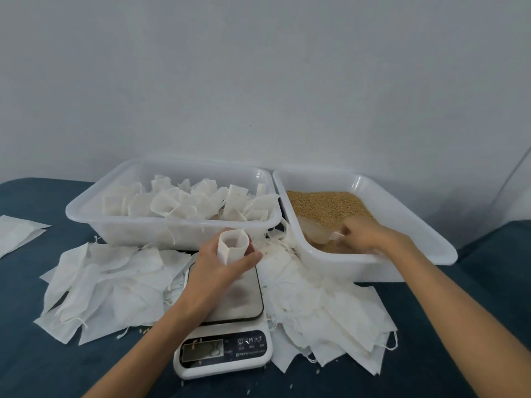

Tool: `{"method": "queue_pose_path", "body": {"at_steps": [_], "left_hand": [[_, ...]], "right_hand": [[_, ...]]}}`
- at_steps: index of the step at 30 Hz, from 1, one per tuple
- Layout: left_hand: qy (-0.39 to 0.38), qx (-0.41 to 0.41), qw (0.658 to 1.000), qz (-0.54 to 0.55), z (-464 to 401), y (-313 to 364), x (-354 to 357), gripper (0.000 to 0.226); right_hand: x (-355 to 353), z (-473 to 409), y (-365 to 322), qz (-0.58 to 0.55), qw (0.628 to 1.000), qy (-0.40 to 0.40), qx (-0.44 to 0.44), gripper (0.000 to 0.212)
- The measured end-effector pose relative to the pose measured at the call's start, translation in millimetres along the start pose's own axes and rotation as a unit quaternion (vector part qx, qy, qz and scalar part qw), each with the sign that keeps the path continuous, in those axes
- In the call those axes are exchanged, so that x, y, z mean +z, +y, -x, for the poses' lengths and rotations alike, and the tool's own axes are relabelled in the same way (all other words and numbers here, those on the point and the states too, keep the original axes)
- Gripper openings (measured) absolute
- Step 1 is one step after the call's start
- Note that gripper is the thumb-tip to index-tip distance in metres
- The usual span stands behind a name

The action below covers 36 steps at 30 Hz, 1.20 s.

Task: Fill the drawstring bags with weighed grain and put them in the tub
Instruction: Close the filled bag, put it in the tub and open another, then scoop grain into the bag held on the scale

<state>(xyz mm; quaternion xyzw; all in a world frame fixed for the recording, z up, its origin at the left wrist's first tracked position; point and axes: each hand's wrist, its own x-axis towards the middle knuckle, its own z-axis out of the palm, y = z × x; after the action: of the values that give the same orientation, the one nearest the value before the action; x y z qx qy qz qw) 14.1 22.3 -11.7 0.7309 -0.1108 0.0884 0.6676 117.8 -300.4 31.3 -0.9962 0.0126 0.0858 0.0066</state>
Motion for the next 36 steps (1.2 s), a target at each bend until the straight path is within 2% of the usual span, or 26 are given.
{"method": "queue_pose_path", "body": {"at_steps": [4, 9, 12, 16, 19, 22, 26, 33, 36], "left_hand": [[-0.002, 0.012, 1.0, -0.006, -1.0, -2.6, 1.2, 0.03], [0.0, 0.004, 1.0, 0.003, -2.6, -5.7, 0.9, 0.04], [0.003, 0.009, 1.0, 0.005, -3.5, -7.9, 0.6, 0.039], [-0.005, 0.019, 1.0, 0.009, -4.5, -11.7, 0.3, 0.03], [-0.005, 0.015, 1.0, 0.004, -5.7, -15.2, 0.1, 0.03], [-0.004, 0.012, 1.0, 0.004, -6.1, -17.6, 1.0, 0.03], [-0.006, 0.018, 1.0, 0.005, -4.9, -17.0, 1.6, 0.029], [-0.001, 0.029, 1.0, -0.003, -3.8, -13.2, 0.8, 0.032], [-0.003, 0.033, 0.999, -0.001, -4.4, -11.3, -0.9, 0.032]], "right_hand": [[-29.0, 4.7, 18.3, 0.076, 0.992, 0.075, 0.066, 0.012], [-49.6, 2.0, 14.1, 0.125, 0.979, 0.013, 0.16, 0.023], [-50.3, -12.7, -4.5, 0.128, 0.98, -0.003, 0.154, 0.02], [-46.1, -46.3, -30.8, 0.056, 0.989, 0.013, 0.134, 0.029], [-39.9, -69.7, -38.7, -0.001, 0.991, 0.021, 0.135, 0.021], [-32.1, -78.3, -40.0, 0.014, 0.991, 0.045, 0.124, 0.013], [-26.7, -75.8, -34.7, -0.005, 0.989, 0.08, 0.121, 0.019], [-20.5, -46.5, -18.8, -0.015, 0.987, 0.116, 0.113, 0.005], [-14.3, -35.4, -8.0, -0.018, 0.984, 0.127, 0.121, 0.015]]}}
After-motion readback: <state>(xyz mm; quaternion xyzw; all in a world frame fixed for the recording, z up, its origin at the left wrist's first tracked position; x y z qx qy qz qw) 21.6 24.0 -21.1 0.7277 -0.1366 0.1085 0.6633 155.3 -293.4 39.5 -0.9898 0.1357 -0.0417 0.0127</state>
